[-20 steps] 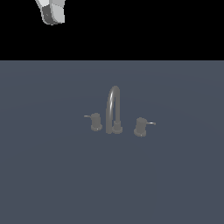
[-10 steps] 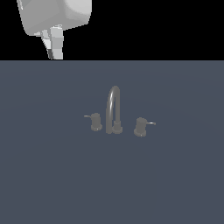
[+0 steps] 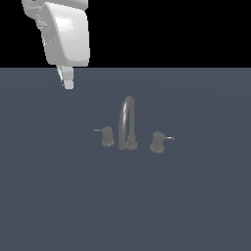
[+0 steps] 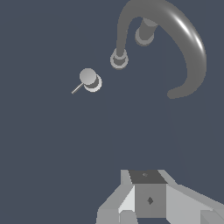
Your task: Turn on the faucet by rotating a designated handle.
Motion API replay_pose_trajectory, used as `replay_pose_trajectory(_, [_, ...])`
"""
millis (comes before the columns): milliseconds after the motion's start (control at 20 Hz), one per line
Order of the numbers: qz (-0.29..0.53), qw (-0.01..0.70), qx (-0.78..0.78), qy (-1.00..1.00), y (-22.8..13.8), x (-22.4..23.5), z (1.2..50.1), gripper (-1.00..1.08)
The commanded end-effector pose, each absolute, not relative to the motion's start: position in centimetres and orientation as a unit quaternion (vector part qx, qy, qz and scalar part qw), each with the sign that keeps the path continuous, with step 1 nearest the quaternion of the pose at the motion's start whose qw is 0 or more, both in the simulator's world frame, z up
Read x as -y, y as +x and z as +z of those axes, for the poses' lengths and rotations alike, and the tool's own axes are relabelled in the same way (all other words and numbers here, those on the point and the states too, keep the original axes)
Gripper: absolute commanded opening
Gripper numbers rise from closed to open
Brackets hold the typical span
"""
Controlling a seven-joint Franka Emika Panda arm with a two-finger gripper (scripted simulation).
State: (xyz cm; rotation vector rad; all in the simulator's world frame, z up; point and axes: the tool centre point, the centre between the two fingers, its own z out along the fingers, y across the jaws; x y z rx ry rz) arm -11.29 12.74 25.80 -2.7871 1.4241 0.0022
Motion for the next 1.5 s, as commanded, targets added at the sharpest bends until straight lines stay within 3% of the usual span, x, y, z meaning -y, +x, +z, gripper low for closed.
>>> replay_pose_trajectory(0, [0.001,0.007,-0.475,-0.880,-10.3,-13.0,24.7,-1.00])
replay_pose_trajectory(1450, [-0.001,0.001,-0.695,-0.719,1.8,-11.9,11.7,-1.00])
